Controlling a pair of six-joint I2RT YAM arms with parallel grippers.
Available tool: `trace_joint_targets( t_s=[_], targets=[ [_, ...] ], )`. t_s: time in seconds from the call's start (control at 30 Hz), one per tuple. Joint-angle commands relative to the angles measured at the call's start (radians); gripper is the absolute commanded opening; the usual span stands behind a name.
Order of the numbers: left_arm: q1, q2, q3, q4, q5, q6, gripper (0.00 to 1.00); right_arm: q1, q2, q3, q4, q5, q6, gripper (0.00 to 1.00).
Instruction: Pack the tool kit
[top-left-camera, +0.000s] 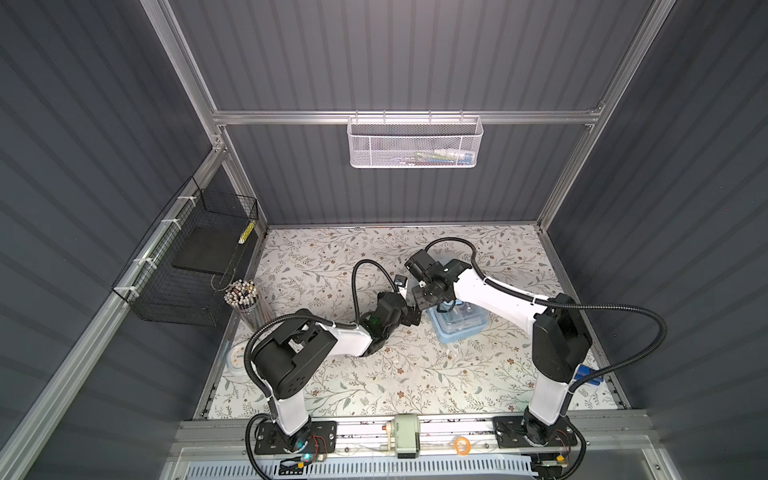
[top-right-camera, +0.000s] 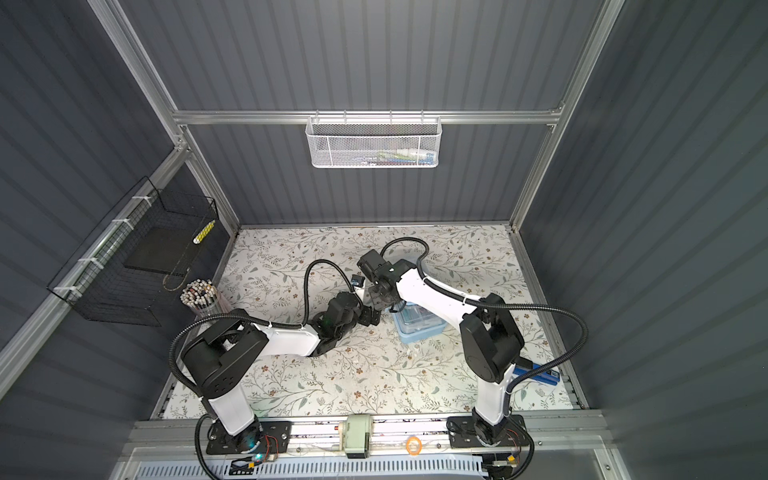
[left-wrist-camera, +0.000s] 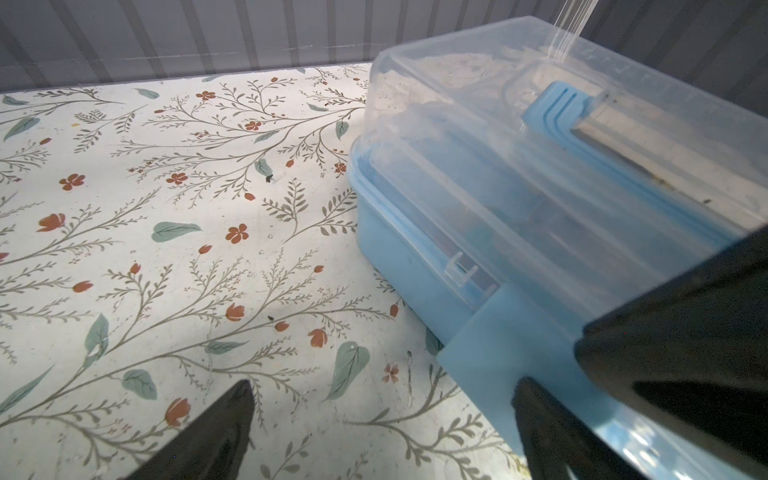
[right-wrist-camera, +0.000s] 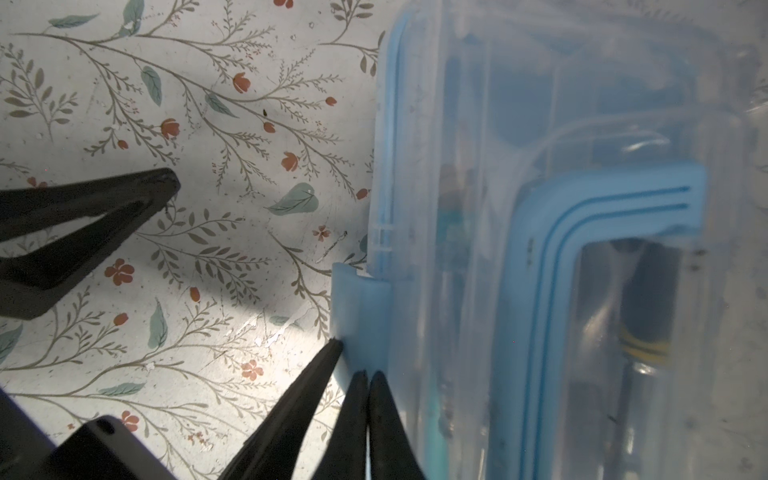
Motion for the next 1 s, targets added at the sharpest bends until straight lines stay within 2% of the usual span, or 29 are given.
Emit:
trace_joint_targets(
  t_s=[0.0, 0.23, 0.43, 0.7, 0.97],
  targets=[
    [-0.002, 0.005, 0.030, 0.006, 0.015, -0.010, 0.98, 0.000, -0.042, 0.006, -0.037, 0.021, 0.013, 0.09],
    [-0.001, 0.014, 0.041, -0.003, 0.023, -0.007, 0.98, 0.002, -0.168, -0.033, 0.023, 0.038, 0.038, 0.10],
    [-0.001, 0.019, 0.046, -0.003, 0.029, -0.007, 0.98, -0.021, -0.252, -0.081, 0.040, 0.104, 0.036, 0.12],
    [-0.002, 0.036, 0.048, 0.003, 0.036, -0.013, 0.98, -0.141, -0.328, -0.244, 0.139, -0.003, 0.051, 0.12],
    [-0.001, 0.052, 0.043, 0.005, 0.034, -0.025, 0.98, -0.153, -0.286, -0.283, 0.160, -0.057, 0.052, 0.12]
  ],
)
